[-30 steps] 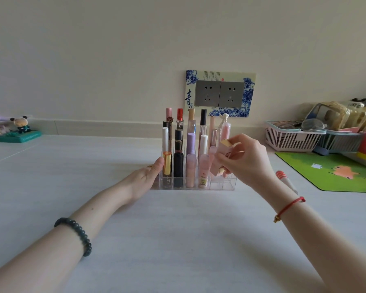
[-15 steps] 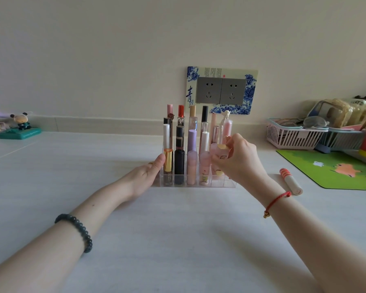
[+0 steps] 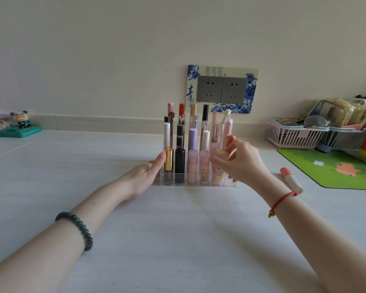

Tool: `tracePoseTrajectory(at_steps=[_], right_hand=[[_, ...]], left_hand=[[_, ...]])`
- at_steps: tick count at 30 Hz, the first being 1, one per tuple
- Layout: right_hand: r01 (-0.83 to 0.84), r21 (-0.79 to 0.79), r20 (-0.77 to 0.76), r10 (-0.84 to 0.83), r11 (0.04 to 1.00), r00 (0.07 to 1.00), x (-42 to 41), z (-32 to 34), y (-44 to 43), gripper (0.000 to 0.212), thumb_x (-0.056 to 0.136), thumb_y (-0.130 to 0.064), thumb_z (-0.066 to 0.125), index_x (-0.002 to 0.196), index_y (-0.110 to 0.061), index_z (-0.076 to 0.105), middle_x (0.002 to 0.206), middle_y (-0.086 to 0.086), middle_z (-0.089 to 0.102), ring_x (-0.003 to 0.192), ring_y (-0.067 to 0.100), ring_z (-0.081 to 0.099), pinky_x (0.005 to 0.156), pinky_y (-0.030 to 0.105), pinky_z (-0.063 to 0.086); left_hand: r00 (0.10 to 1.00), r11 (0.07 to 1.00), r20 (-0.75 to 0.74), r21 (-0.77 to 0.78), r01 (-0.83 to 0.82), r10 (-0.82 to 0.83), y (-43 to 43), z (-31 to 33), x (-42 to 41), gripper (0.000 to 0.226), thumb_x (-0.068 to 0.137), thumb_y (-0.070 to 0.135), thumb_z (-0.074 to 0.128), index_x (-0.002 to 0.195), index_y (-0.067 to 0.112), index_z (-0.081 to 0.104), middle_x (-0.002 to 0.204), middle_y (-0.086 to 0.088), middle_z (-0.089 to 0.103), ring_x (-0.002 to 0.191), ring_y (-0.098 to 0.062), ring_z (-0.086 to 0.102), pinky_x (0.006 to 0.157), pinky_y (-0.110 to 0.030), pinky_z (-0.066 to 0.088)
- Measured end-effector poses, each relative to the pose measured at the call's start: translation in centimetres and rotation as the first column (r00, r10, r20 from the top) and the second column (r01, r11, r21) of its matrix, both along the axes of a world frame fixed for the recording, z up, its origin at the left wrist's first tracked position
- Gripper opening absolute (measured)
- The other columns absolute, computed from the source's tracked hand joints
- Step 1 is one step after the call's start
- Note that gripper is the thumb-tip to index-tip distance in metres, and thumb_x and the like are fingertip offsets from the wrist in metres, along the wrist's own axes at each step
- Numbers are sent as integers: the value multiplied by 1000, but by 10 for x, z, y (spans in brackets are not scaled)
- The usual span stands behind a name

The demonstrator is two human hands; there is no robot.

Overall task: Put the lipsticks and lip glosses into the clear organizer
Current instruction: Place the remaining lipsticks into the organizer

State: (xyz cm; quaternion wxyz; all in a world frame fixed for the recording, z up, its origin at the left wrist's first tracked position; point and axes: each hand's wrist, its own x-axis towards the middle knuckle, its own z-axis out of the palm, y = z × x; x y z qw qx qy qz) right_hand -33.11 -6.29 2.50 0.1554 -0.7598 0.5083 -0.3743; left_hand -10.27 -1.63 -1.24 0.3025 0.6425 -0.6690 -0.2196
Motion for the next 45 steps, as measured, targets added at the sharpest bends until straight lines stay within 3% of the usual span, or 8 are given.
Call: tracePoseTrajectory(at_steps=[8, 13, 18, 21, 29, 35, 40, 45], right_hand=[[-101, 86, 104, 92, 991, 990, -22, 22, 5, 29, 75, -35, 67, 88, -10, 63, 64, 6, 66, 38, 3, 55, 38, 15, 47], [203, -193, 197, -165, 960, 966, -66, 34, -9, 16, 79, -24, 66, 81, -9, 68, 57, 3, 62, 34, 0, 51, 41, 10, 43], [472, -52, -179, -474, 880, 862, -109, 16, -30, 34, 76, -23, 68, 101, 1, 67, 103, 21, 65, 99, 35, 57, 85, 35, 43], [525, 122, -452, -424, 842, 785, -113, 6, -32, 38, 75, -23, 68, 97, 8, 66, 108, 24, 60, 95, 37, 57, 70, 32, 46], [544, 172, -475, -415, 821, 776, -105, -4, -33, 36, 86, -25, 55, 105, 5, 59, 100, 19, 59, 94, 34, 54, 87, 35, 40], [392, -105, 7, -394, 914, 919, -95, 9, -28, 30, 83, -24, 57, 108, -7, 58, 84, 9, 60, 78, 22, 50, 73, 32, 43], [149, -365, 490, 54, 919, 870, -68, 31, 0, 29, 81, -12, 61, 105, -23, 48, 78, -2, 62, 65, -1, 59, 66, 16, 49], [-90, -381, 411, 256, 920, 875, -46, 21, 9, 37, 79, -1, 62, 105, -22, 44, 80, -6, 60, 68, -6, 61, 65, 8, 50]], left_hand=[[1000, 1000, -2, 20, -18, 18, 3, 2, -2, 132, 40, 95, -3, 127, 12, 52, 142, -3, 45, 134, -14, 35, 101, -21, 20], [999, 999, -19, 39, -33, 33, 3, 1, 0, 115, 42, 95, -2, 108, 20, 55, 122, 2, 52, 122, -17, 44, 97, -23, 25], [1000, 1000, -8, 21, -16, 16, 6, 5, -4, 143, 29, 99, -1, 134, 12, 43, 145, -2, 38, 137, -13, 29, 100, -17, 15], [1000, 1000, 2, 15, -12, 12, 9, 8, -7, 145, 25, 100, -2, 129, 12, 47, 139, -5, 45, 131, -15, 36, 97, -16, 17], [1000, 999, 13, 30, -20, 20, 12, 11, -10, 155, 19, 100, -2, 136, 6, 37, 148, -7, 34, 138, -15, 28, 96, -15, 15], [1000, 999, 18, 40, -21, 20, 14, 11, -9, 150, 25, 99, -3, 136, 7, 38, 148, -7, 34, 138, -16, 28, 97, -17, 16], [998, 997, 20, 49, -63, 62, 12, 8, -8, 132, 35, 95, -5, 124, 15, 51, 134, -9, 49, 127, -20, 40, 93, -18, 25], [999, 998, 10, 55, -38, 37, 12, 8, -7, 143, 29, 99, -2, 139, 15, 35, 150, 1, 30, 140, -13, 23, 101, -18, 15]])
